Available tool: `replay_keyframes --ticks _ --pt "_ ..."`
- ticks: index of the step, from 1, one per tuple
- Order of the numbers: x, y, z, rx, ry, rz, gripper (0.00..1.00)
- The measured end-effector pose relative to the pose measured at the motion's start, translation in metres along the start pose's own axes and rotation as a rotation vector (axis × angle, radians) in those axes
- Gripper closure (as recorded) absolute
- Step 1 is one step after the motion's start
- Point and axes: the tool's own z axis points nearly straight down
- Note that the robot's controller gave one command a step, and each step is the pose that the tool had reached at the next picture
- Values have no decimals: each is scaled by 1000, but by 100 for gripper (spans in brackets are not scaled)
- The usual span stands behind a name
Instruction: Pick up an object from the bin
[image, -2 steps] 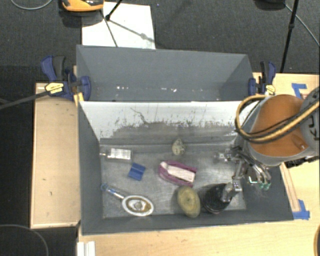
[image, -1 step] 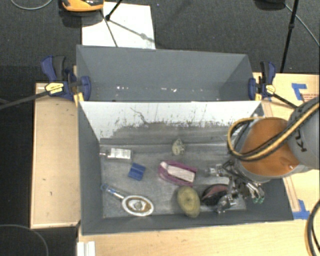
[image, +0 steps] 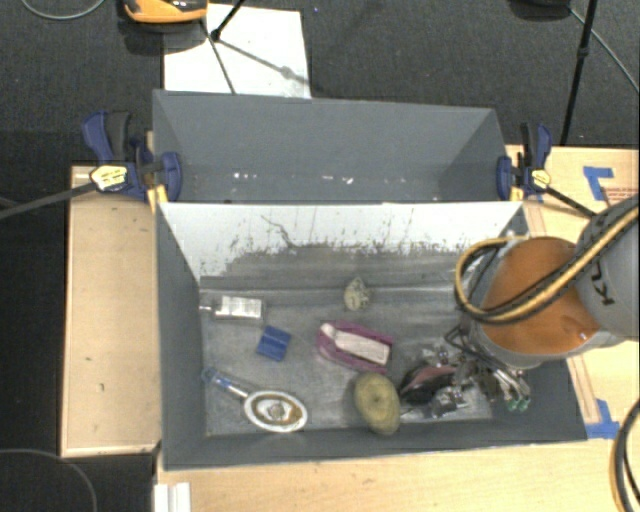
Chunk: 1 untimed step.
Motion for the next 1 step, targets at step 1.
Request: replay_keyframes --ticks 1 --pt "-19 -2 -175 3 -13 71 100"
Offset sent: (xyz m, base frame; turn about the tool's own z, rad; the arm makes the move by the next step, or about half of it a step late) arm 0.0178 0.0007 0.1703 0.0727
